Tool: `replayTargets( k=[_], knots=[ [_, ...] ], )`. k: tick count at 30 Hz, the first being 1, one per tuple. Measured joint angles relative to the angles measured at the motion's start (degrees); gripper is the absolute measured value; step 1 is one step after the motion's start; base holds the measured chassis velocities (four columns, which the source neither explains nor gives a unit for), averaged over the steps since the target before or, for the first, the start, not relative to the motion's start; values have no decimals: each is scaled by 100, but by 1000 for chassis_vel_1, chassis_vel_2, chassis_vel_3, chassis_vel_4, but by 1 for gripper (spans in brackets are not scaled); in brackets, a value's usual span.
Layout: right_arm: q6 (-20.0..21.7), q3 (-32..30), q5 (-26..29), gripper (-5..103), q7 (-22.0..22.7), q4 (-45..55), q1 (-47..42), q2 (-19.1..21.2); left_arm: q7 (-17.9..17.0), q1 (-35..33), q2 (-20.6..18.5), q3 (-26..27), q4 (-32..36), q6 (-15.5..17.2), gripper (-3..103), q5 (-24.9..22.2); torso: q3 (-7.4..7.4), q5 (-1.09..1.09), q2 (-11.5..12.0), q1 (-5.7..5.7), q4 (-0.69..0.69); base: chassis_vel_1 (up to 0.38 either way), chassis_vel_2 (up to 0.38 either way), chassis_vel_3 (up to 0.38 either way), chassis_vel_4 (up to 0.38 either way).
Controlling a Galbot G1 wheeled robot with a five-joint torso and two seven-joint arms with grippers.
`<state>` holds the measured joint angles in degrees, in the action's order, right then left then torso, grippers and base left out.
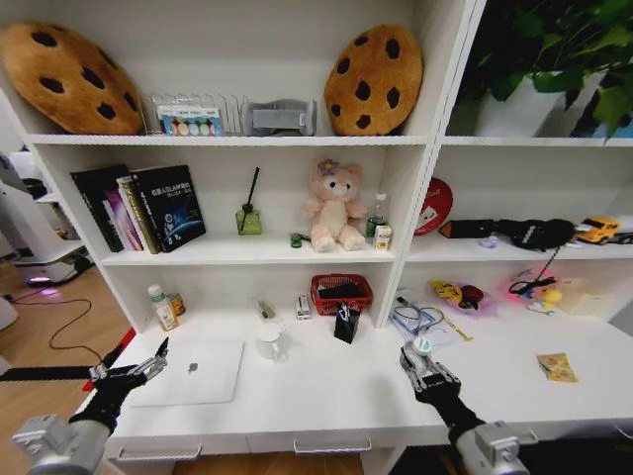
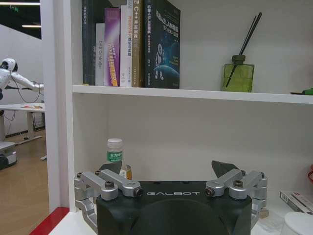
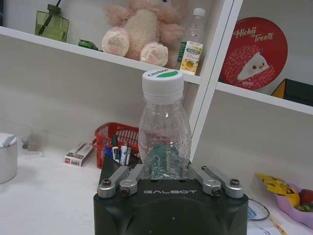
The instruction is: Organize the objects on the table.
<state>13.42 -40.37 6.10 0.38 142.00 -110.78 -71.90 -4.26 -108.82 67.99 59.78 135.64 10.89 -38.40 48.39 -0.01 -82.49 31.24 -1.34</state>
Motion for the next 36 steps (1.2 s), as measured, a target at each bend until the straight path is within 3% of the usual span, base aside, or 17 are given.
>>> replayTargets(
  k=[31,33,36],
  knots=[
    [53,390,73,25,217,-135,11,-6,0,0,0,0,0,0,100,0,-1,0,-1,-1,0,100,-107,-104,107],
    [401,651,336,25,357,-374,-86,-97,0,0,0,0,0,0,100,0,-1,1,-1,-2,-1,119,-128,-123,121],
    [575,750,572,25,352,-726,-119,-133,0,0,0,0,0,-1,100,0,-2,1,-2,-4,-1,99,-83,-95,88]
  ],
)
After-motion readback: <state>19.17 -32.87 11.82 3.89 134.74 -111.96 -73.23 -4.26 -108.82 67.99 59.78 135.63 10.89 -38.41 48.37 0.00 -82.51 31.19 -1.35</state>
